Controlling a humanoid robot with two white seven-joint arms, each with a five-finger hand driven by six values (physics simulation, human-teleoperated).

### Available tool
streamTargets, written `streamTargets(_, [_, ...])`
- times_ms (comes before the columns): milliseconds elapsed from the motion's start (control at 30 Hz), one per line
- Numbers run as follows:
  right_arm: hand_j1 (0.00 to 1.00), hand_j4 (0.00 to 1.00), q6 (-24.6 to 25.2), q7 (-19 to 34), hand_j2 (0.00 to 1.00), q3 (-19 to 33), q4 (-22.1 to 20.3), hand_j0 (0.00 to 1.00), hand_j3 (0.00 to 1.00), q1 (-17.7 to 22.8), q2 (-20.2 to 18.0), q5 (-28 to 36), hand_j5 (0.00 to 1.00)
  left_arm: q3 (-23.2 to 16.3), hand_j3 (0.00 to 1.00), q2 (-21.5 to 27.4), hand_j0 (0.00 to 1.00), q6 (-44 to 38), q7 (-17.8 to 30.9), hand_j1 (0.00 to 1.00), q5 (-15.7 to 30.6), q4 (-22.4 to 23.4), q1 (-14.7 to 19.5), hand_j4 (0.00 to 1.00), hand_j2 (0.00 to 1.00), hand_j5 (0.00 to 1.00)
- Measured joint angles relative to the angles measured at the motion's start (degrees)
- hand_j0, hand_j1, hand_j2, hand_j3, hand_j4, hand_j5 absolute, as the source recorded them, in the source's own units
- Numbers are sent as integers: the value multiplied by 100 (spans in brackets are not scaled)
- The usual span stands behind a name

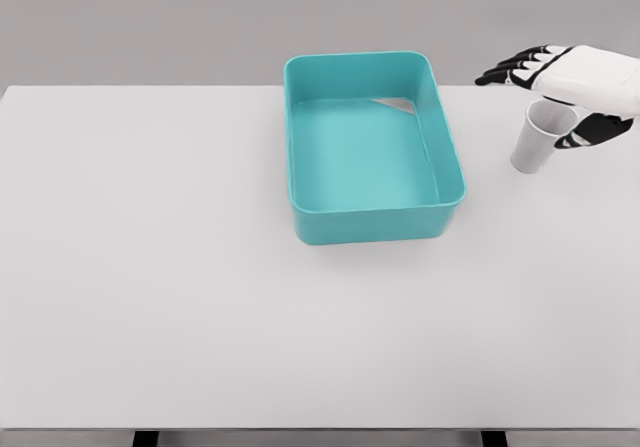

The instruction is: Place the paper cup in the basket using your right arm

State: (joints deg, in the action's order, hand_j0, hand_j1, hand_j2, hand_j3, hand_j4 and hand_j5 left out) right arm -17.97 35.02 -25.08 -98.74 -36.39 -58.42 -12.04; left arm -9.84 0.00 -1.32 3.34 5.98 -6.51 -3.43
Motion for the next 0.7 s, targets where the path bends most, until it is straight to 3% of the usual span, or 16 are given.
streamTargets(100, [100, 100, 40, 1, 100, 4, -43, 100, 100, 9, 33, 78, 100, 0, 100, 0, 100, 0, 0, 100, 0, 0, 0, 100, 100, 100])
streamTargets(200, [100, 100, 399, 1, 100, 56, 200, 100, 100, 9, 29, 1099, 100, 0, 100, 0, 100, 0, -1, 100, 0, 0, 0, 100, 100, 100])
streamTargets(400, [100, 100, 574, 1, 100, 148, 1862, 100, 100, 88, 17, 2493, 100, 0, 100, 0, 100, 0, 2, 100, 0, 0, 0, 100, 100, 100])
streamTargets(567, [100, 100, 612, 0, 100, 130, 2975, 100, 100, 88, 391, 2832, 100, 0, 100, 0, 100, 0, 0, 100, 0, 0, 0, 100, 100, 100])
streamTargets(700, [100, 100, 633, 0, 100, 113, 3598, 100, 100, 141, 799, 2895, 100, 0, 100, 0, 100, 0, -1, 100, 0, 0, 0, 100, 100, 100])
